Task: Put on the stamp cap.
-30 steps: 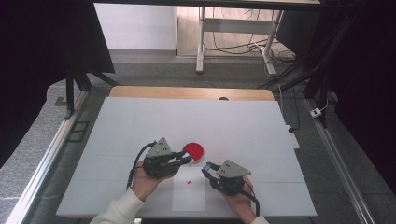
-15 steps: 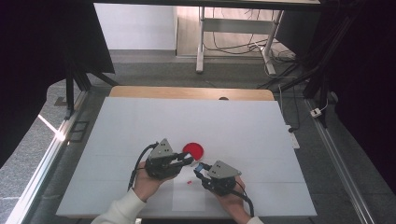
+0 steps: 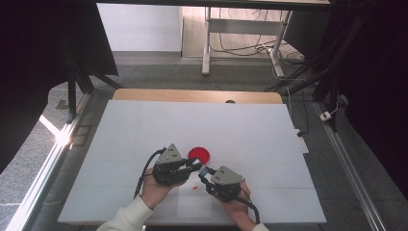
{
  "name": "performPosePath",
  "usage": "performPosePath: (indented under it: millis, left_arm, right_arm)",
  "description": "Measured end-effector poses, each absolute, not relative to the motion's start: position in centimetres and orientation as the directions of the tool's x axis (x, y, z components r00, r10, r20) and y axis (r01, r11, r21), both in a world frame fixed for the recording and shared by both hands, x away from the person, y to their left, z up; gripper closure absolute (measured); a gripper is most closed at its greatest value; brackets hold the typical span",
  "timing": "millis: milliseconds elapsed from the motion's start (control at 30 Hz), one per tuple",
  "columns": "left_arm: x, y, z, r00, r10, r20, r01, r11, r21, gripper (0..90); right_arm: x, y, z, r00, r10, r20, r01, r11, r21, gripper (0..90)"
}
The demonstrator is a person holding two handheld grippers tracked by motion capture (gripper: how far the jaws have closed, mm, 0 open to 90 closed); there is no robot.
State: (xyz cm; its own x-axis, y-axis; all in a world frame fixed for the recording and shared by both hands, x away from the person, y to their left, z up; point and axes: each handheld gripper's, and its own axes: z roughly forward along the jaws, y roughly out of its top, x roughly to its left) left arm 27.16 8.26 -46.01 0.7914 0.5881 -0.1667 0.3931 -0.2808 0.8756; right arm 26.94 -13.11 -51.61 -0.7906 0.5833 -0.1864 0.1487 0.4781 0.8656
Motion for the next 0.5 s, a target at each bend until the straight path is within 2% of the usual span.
performPosePath:
  millis: [500]
  left_arm:
    - [27.31, 7.88, -46.55, 0.787, 0.59, -0.183, 0.407, -0.272, 0.872, 75.3]
  right_arm:
    - [26.75, -12.9, -51.49, -0.775, 0.603, -0.189, 0.139, 0.454, 0.88, 64.7]
